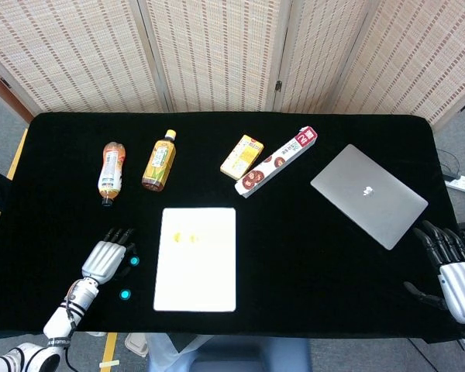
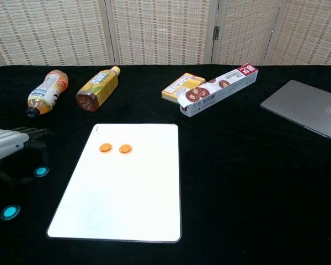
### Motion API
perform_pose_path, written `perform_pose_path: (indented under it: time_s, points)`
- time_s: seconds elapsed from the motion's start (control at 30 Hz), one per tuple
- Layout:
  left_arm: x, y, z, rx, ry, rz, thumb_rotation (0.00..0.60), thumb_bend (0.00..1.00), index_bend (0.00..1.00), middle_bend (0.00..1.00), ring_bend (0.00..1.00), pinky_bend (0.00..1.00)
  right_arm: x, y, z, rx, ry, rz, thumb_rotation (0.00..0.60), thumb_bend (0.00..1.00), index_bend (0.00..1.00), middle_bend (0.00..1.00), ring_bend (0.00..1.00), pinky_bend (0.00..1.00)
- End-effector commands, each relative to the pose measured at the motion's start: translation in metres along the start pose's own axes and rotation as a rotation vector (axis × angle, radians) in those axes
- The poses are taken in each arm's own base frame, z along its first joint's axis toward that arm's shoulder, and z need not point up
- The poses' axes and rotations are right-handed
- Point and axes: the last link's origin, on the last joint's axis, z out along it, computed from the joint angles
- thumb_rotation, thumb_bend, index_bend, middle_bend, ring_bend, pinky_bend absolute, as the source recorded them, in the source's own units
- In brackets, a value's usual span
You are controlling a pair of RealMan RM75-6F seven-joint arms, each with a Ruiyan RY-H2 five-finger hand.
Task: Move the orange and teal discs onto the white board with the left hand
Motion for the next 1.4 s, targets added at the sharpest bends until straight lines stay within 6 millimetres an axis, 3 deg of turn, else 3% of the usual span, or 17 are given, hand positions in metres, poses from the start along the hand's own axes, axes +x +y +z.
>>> perform_pose_path:
  time_s: [0.03, 0.9, 1.13, 1.4]
  points:
    - [-0.001, 0.001, 0.001, -0.001, 0.0, -0.002, 0.6, 0.39, 0.43, 0.07, 0.0, 0.0, 0.0, 0.0, 0.0, -0.001, 0.0, -0.001, 0.6, 0.21, 0.0, 0.0, 0.0, 0.0]
    - [-0.004, 0.005, 0.008, -0.014, -0.001, -0.022, 0.6, 0.42, 0.51, 0.08, 0.0, 0.0, 0.0, 0.001, 0.0, -0.007, 0.0, -0.001, 0.6, 0.21, 0.0, 0.0, 0.0, 0.0]
    - [0.006, 0.008, 0.008, -0.032, 0.031, -0.027, 0.6, 0.43, 0.51, 0.08, 0.0, 0.0, 0.001, 0.001, 0.0, -0.006, 0.002, -0.002, 0.6, 0.21, 0.0, 0.0, 0.0, 0.0]
    - [0.024, 0.03, 0.012, -0.098, 0.057, -0.057, 0.6, 0.43, 0.5, 0.08, 0.0, 0.0, 0.0, 0.003, -0.002, -0.012, 0.004, 0.001, 0.6, 0.21, 0.0, 0.0, 0.0, 0.0]
